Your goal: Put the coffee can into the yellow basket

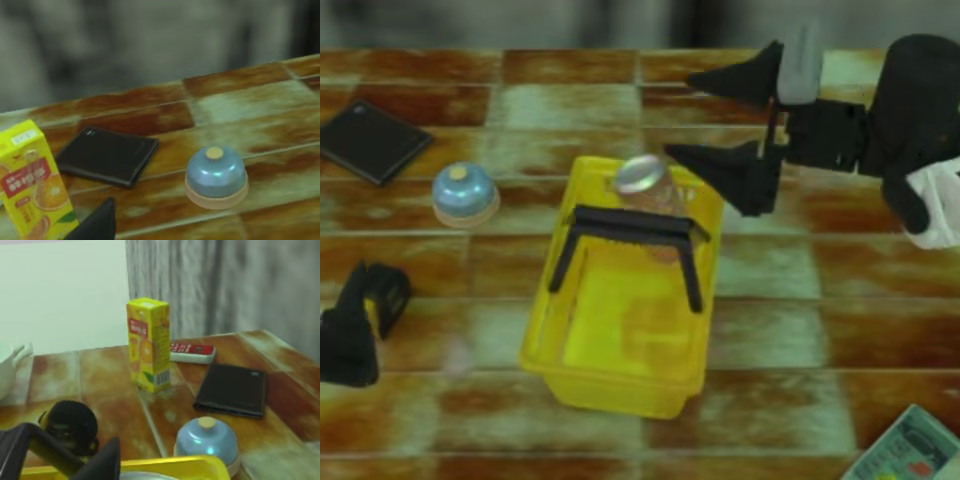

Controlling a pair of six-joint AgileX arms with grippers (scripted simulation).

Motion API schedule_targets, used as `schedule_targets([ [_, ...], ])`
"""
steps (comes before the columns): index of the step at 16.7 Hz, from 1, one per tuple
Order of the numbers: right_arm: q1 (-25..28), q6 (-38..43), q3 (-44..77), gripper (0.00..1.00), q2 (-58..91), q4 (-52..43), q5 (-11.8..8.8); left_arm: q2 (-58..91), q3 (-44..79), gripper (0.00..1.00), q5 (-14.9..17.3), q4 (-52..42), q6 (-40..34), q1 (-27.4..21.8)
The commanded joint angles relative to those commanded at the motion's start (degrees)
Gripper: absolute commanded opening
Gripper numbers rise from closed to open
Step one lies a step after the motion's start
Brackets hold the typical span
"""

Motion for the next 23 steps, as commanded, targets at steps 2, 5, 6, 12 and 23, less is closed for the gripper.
schedule_targets([
  [2,-1.2,-0.3,-5.2,1.0,-8.4,-4.4,4.0,7.3,6.9,1.0,0.8,-5.8,4.3,-2.7],
  [5,-3.4,-0.6,-14.0,1.0,-23.1,-12.0,11.1,20.4,19.1,1.0,1.7,-15.6,11.4,-7.2],
  [6,-4.2,-0.7,-17.1,1.0,-28.5,-14.8,13.8,25.1,23.5,1.0,1.9,-19.0,13.9,-8.8],
  [12,-9.0,-0.9,-35.8,1.0,-62.6,-32.0,31.2,56.7,52.7,1.0,1.9,-40.1,29.3,-18.6],
  [23,-15.8,-0.5,-58.6,1.0,-114.5,-55.0,54.8,104.7,95.9,1.0,-1.7,-67.3,49.6,-32.0],
])
